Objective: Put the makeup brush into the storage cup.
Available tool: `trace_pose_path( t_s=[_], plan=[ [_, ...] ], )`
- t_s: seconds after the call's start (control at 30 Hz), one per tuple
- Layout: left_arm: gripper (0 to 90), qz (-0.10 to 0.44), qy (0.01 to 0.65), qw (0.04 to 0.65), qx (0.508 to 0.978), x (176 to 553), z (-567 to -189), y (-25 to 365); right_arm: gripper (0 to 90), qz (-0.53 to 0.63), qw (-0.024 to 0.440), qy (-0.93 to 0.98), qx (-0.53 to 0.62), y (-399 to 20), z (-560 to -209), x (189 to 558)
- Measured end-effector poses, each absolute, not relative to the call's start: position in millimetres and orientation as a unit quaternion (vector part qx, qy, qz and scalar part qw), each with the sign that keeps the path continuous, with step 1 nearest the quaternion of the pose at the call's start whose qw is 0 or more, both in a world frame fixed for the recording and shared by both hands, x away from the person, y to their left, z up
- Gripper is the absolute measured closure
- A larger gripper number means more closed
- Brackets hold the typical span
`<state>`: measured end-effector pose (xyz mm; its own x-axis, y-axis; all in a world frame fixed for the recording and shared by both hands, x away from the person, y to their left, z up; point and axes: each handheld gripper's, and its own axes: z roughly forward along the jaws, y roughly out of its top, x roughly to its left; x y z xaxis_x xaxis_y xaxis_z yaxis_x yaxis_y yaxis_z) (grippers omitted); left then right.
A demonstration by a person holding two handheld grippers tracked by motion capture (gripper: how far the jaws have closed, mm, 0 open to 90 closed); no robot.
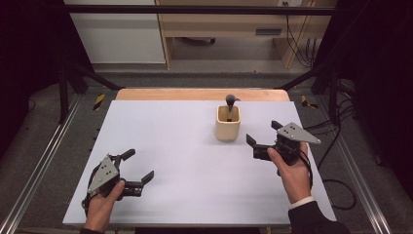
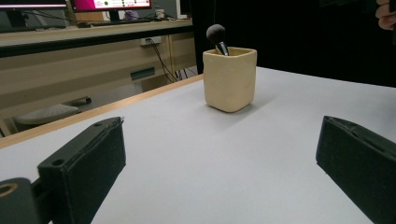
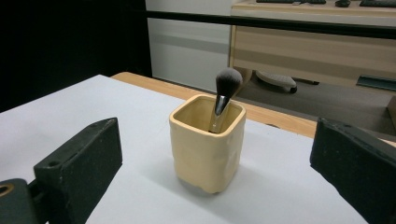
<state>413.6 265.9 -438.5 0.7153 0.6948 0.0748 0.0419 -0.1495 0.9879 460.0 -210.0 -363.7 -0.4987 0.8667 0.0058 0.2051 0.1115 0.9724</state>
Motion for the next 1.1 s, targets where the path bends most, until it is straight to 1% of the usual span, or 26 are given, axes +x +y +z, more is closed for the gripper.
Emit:
trace_pose_path(
  t_s=[0.4,1.1],
  plan=[
    [1.3,0.276,0.259,0.596,0.708,413,-438,266,2.9,0.531,0.304,0.685,0.396,-223,-369,451],
    [1.2,0.275,0.255,0.591,0.714,413,-438,265,3.4,0.512,0.312,0.696,0.396,-244,-382,426]
  ],
)
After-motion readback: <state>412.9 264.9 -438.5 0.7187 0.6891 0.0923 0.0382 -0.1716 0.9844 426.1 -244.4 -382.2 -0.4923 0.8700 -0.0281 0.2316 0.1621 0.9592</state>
